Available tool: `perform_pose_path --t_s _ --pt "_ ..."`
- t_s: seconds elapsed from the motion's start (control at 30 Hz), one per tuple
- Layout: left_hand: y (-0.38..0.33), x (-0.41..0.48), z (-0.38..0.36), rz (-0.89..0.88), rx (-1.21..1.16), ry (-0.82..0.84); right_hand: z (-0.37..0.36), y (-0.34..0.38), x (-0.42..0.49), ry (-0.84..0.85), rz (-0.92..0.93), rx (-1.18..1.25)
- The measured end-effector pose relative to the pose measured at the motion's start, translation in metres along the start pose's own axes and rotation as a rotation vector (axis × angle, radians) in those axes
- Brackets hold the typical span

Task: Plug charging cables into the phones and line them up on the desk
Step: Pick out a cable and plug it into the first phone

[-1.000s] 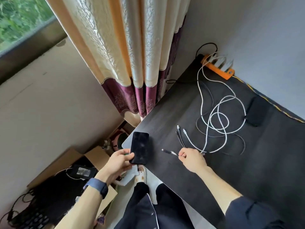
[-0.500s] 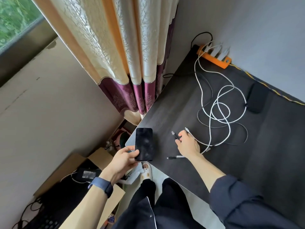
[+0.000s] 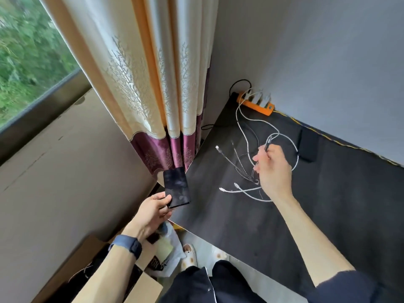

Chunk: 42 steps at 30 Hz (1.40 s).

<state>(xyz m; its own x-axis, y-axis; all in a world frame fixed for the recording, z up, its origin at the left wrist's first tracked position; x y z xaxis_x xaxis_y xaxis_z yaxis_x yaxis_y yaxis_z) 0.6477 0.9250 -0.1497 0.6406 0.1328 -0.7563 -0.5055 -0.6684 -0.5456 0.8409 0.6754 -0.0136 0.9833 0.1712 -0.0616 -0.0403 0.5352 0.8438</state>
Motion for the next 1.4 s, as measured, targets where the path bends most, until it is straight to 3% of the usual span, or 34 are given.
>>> perform_pose_path --t_s 0.07,0.17,0.3,0.37,0.5,0.73,0.83,0.93,1.0,1.07,1.2,1.27,1.4 --pt "-0.004 0.002 0.000 -0.010 -0.002 -0.011 0.011 0.021 -0.005 -0.051 0.030 0.178" --pt "-0.009 0.003 0.002 -0.019 -0.008 -0.032 -0.002 0.017 -0.009 0.013 -0.018 0.354" --pt "-0.010 -0.005 0.009 -0.048 -0.013 -0.066 -0.054 -0.047 -0.032 0.258 -0.297 0.226" --pt "0.022 -0.018 0.033 -0.005 -0.005 -0.090 -0.085 -0.101 -0.082 0.346 -0.454 0.105" --pt "0.028 -0.019 0.034 0.006 0.010 -0.125 -0.089 -0.157 -0.102 0.284 -0.675 0.124" --pt "0.029 -0.024 0.032 0.000 0.043 -0.081 -0.104 -0.176 -0.084 0.095 -0.763 0.234" --pt "0.038 -0.024 0.040 -0.002 0.027 -0.088 -0.103 -0.183 -0.071 -0.097 -0.781 0.066" --pt "0.046 -0.024 0.049 -0.005 0.026 -0.076 -0.098 -0.177 -0.078 -0.120 -0.844 -0.056" --pt "0.049 -0.023 0.050 -0.010 0.028 -0.075 -0.096 -0.169 -0.090 -0.047 -0.665 -0.159" --pt "0.047 -0.020 0.049 -0.014 0.028 -0.075 -0.095 -0.163 -0.106 0.088 -0.349 -0.334" --pt "0.045 -0.014 0.043 -0.009 -0.003 -0.087 -0.101 -0.167 -0.136 0.623 0.327 -0.800" --pt "0.045 -0.010 0.042 -0.010 0.006 -0.077 -0.107 -0.180 -0.145 0.842 0.472 -0.933" --pt "0.047 -0.006 0.040 -0.008 0.029 -0.060 -0.112 -0.186 -0.144 0.900 0.553 -1.018"
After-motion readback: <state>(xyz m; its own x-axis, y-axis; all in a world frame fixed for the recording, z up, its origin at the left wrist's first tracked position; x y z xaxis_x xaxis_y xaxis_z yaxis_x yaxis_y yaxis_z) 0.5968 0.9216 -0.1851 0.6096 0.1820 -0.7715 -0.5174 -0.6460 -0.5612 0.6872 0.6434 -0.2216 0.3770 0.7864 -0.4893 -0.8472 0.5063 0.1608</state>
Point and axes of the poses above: each hand's wrist, its own x-axis towards the middle knuckle, its own z-axis out of the back of the hand, y = z × x, the point moved 3 cm from there along x, towards the middle knuckle, and after that the axes turned 4 degrees about y, right-handed, at the moved point
